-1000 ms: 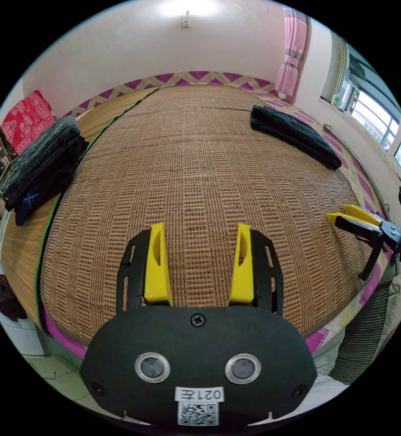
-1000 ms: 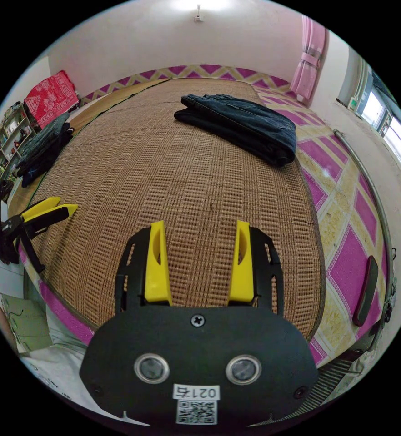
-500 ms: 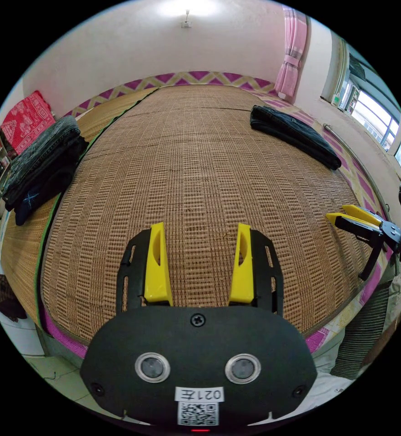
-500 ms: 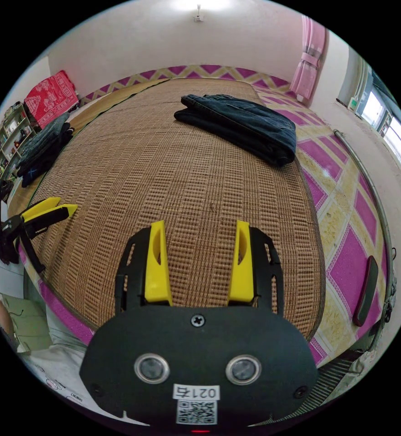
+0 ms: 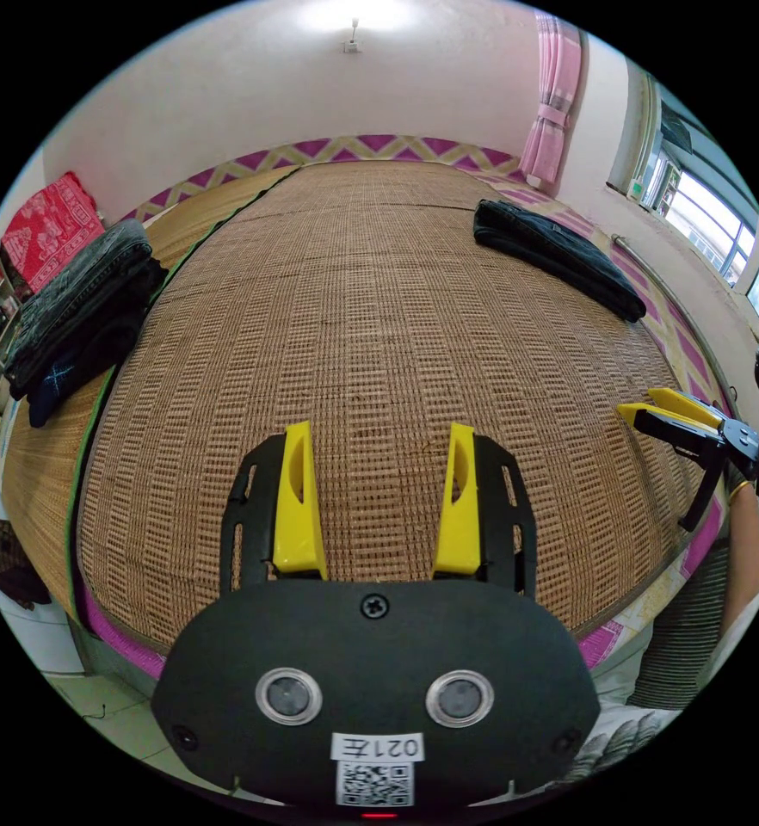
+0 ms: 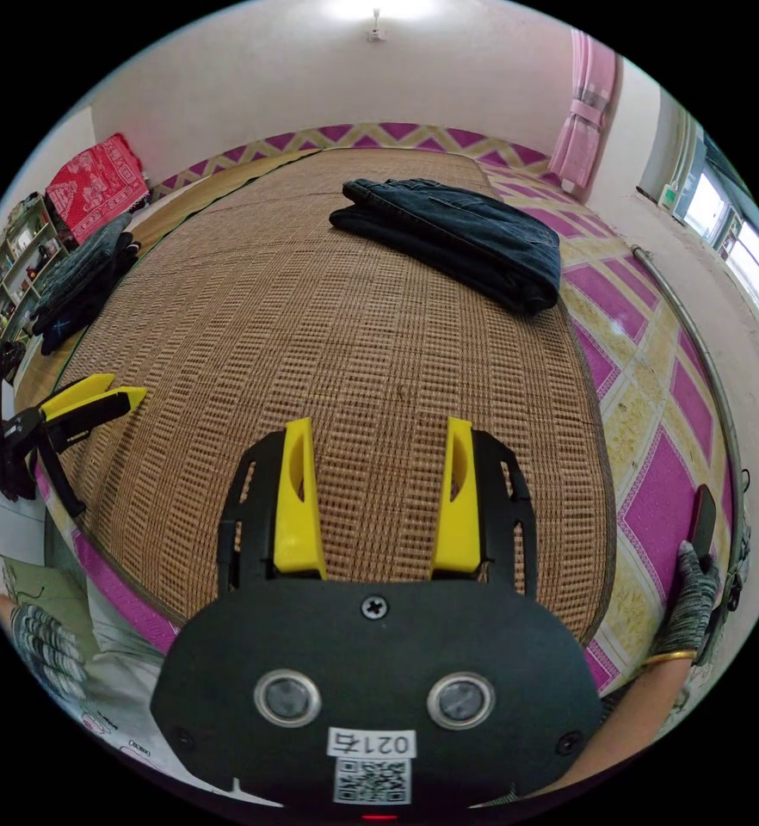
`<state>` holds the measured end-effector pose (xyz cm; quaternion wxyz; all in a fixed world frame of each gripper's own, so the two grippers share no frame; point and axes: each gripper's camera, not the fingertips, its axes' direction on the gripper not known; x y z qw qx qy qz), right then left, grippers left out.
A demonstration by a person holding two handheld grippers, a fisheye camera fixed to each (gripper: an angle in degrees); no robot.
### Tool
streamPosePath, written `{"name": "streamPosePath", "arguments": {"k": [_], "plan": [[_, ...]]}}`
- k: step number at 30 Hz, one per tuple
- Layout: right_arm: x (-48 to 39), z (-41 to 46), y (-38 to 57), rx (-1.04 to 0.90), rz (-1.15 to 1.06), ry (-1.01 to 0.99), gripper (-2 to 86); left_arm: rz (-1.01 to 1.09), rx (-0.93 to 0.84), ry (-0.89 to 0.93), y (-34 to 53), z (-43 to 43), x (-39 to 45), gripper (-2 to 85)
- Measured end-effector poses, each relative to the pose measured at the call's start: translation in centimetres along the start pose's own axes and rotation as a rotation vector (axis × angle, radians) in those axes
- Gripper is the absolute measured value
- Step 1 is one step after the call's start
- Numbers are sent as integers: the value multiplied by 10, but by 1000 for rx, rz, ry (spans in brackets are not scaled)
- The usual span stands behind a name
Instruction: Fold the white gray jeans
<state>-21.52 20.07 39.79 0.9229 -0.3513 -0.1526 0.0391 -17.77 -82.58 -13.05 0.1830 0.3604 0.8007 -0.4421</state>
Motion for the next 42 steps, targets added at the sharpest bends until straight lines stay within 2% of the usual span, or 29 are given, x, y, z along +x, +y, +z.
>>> {"name": "streamPosePath", "arguments": {"k": [42], "plan": [[-15,38,-42,4,5,-3,206,0,0,0,-3,-16,4,208]]}}
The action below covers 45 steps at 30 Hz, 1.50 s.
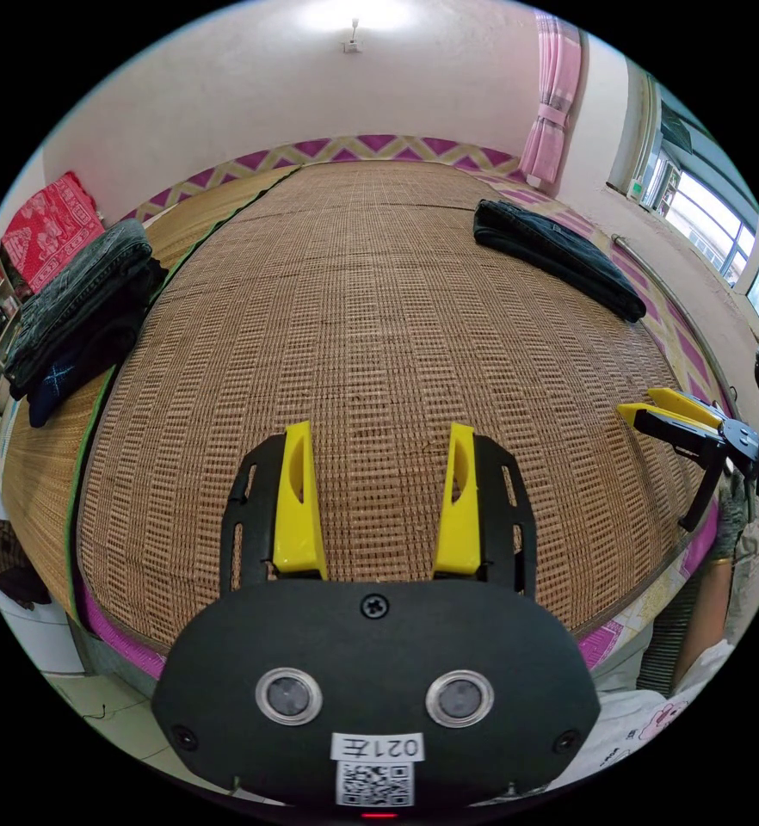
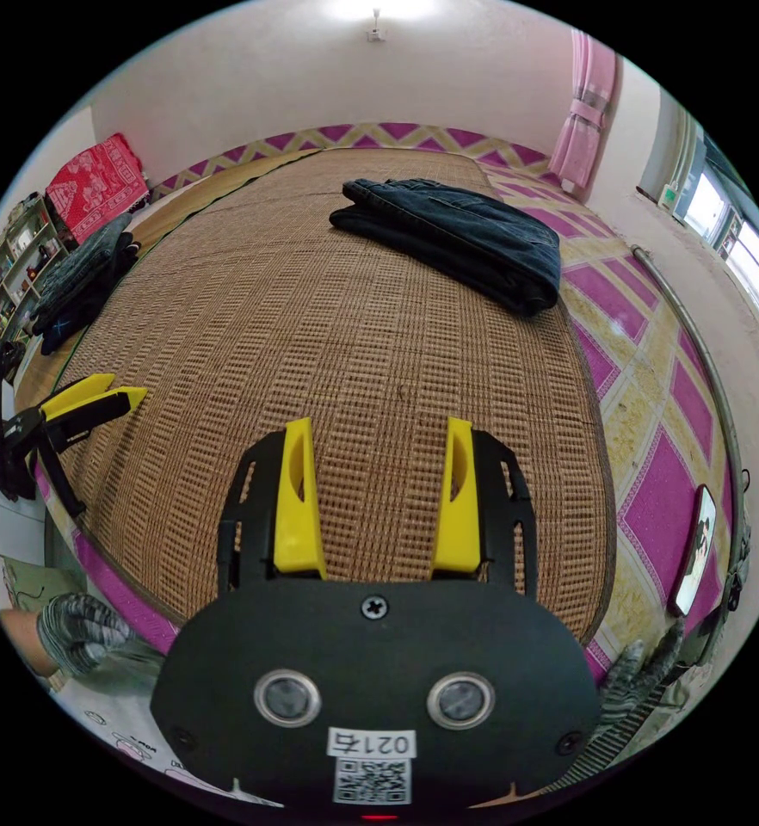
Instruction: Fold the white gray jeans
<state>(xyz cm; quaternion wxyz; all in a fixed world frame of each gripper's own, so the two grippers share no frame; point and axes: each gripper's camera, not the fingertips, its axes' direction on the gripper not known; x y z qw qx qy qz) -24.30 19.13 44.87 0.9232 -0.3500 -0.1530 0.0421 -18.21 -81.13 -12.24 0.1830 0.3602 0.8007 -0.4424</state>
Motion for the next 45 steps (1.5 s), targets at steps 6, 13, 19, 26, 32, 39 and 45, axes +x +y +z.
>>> {"name": "streamPosePath", "arguments": {"k": [6,13,19,26,32,39,45], "plan": [[-1,14,-6,1,1,-1,206,0,0,0,0,-3,1,208],[0,33,-12,2,2,-2,206,0,0,0,-1,-7,2,207],[2,52,-14,4,3,-3,206,0,0,0,-1,-11,2,208],[8,77,-15,4,3,-1,207,0,0,0,0,-16,3,208],[16,100,-10,7,5,-3,206,0,1,0,1,-20,4,208],[30,127,-2,5,8,2,205,-17,-4,-8,1,-25,7,206],[46,153,8,0,11,-7,193,-33,-10,-11,0,-29,12,206]]}}
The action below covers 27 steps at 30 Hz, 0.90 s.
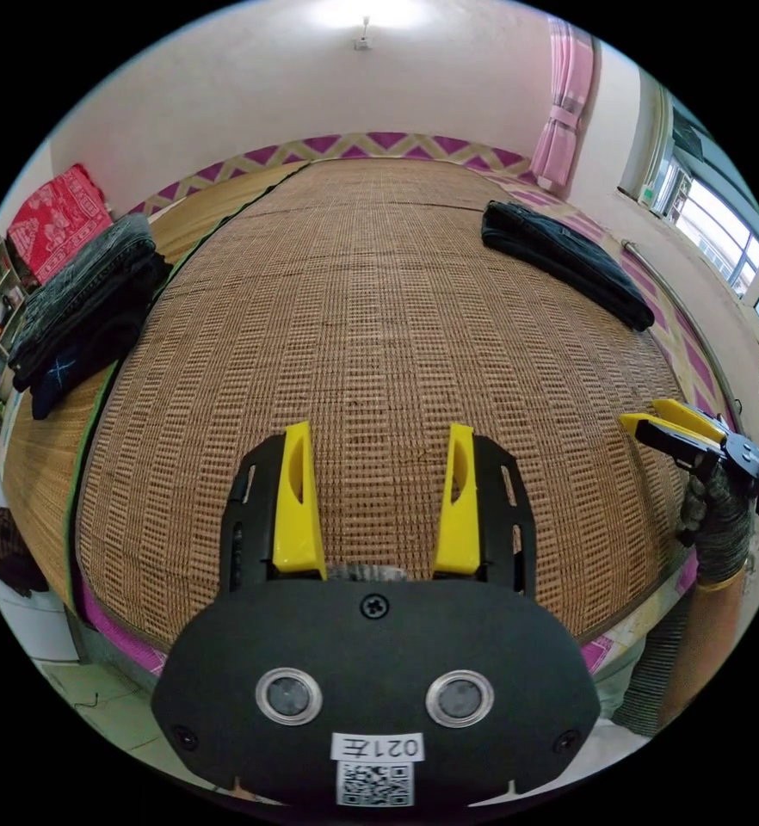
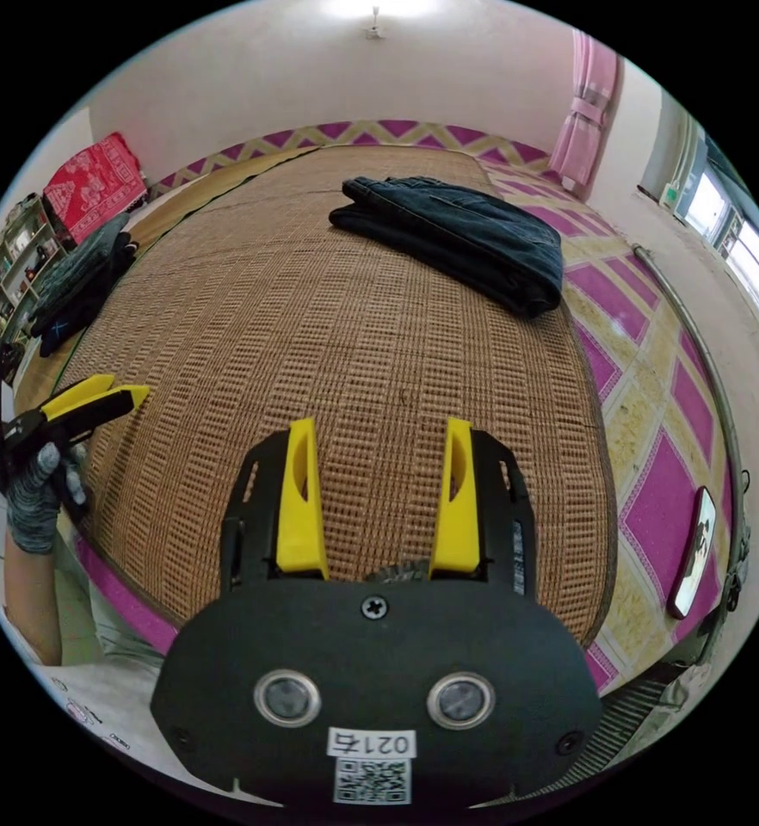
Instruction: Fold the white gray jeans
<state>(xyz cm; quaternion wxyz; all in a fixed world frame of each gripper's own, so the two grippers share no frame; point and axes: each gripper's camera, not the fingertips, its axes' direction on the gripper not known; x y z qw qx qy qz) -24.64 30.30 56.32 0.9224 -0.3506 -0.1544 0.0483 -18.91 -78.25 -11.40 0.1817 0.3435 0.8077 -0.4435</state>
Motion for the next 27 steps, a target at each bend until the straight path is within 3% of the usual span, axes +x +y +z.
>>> {"name": "streamPosePath", "arguments": {"k": [5,8,10,16,20,23,27], "plan": [[10,5,20,86,-39,-91,160,-24,2,-9,2,-6,-8,157],[-9,-5,26,148,-152,-159,165,-61,53,33,10,-17,-27,22],[-27,-8,23,170,-232,-224,166,-76,140,113,24,-38,-51,-1],[-116,-1,-2,219,-528,-437,174,-42,336,21,74,-110,-115,-9],[-192,16,-24,239,-689,-537,163,-113,348,-96,99,-141,-155,-9],[-245,30,-35,252,-765,-556,149,-134,410,-258,122,-162,-180,-10],[-307,50,-44,255,-853,-524,116,-92,476,-221,154,-171,-219,-10]]}}
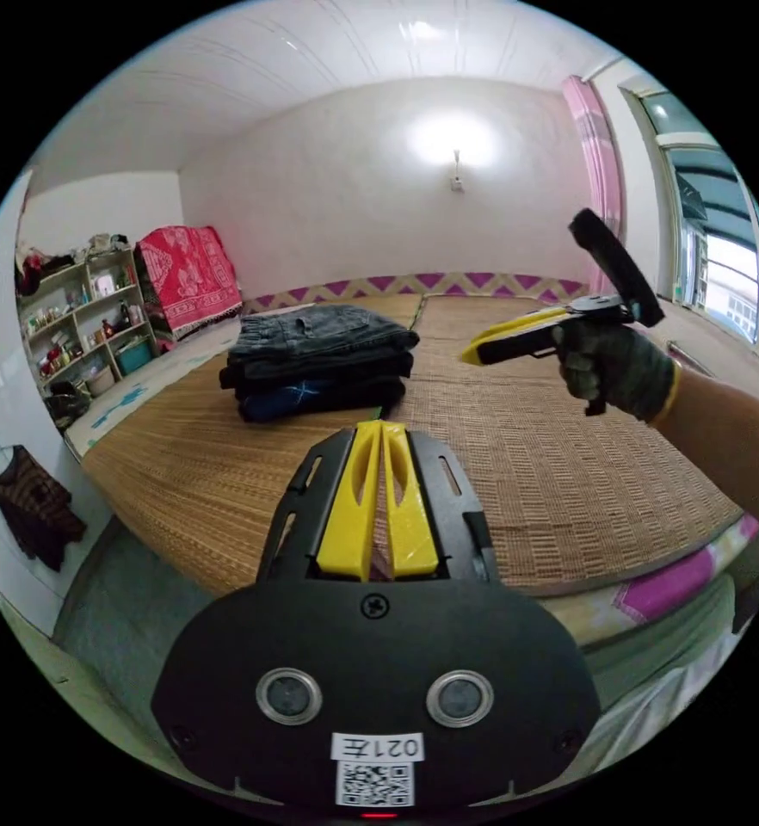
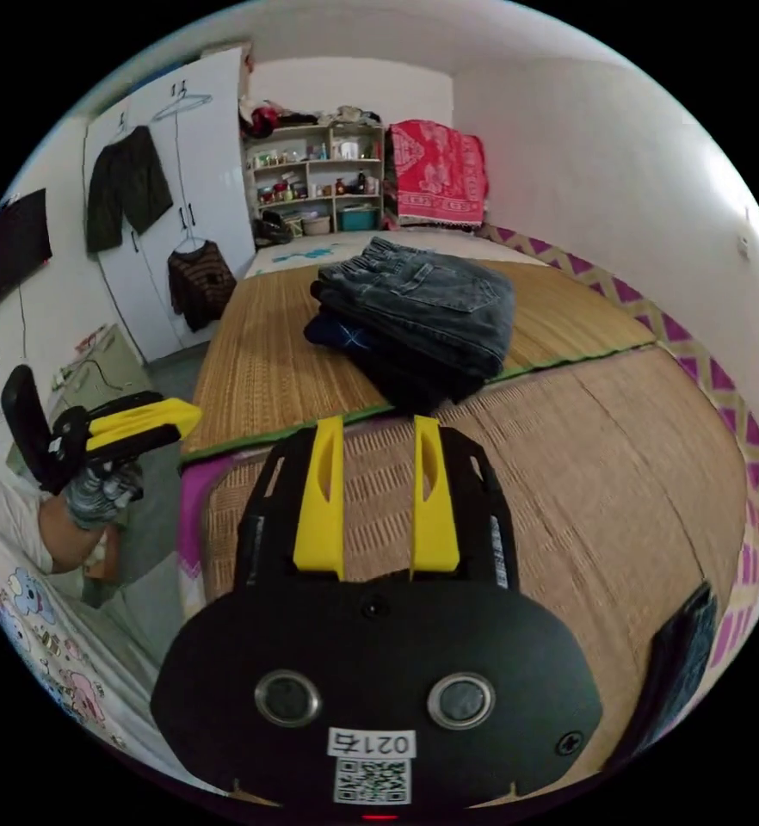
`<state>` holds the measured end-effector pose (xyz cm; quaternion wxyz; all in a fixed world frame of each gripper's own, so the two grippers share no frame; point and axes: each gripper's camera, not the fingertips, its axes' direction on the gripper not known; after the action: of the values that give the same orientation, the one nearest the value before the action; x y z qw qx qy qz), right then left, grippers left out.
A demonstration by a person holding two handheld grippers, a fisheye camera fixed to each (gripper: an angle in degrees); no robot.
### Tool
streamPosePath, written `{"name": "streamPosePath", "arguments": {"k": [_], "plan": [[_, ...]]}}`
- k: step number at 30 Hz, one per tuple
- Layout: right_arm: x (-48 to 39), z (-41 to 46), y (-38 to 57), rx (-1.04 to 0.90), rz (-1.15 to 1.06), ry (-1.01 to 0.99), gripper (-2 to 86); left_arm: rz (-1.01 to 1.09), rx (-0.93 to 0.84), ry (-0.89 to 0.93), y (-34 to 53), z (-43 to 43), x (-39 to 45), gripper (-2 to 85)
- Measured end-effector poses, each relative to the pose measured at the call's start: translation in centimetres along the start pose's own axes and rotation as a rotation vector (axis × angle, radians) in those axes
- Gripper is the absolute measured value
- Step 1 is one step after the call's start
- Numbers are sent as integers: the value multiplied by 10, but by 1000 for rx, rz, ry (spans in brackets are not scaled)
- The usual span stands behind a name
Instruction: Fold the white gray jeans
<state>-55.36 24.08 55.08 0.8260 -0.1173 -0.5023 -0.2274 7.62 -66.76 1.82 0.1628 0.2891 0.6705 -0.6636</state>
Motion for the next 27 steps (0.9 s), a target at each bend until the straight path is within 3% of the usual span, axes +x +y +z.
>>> {"name": "streamPosePath", "arguments": {"k": [13,16,21,27], "plan": [[-85,191,-132,-1,-529,226,137,-161,-126,6,39,-3,-93,-10],[-89,218,-146,-13,-591,263,109,-173,-142,4,40,-7,-103,-10],[-74,219,-177,-53,-454,197,48,-192,-160,12,40,-15,-112,-10],[31,134,-212,112,-9,-154,37,-216,-185,36,35,-31,-119,-10]]}}
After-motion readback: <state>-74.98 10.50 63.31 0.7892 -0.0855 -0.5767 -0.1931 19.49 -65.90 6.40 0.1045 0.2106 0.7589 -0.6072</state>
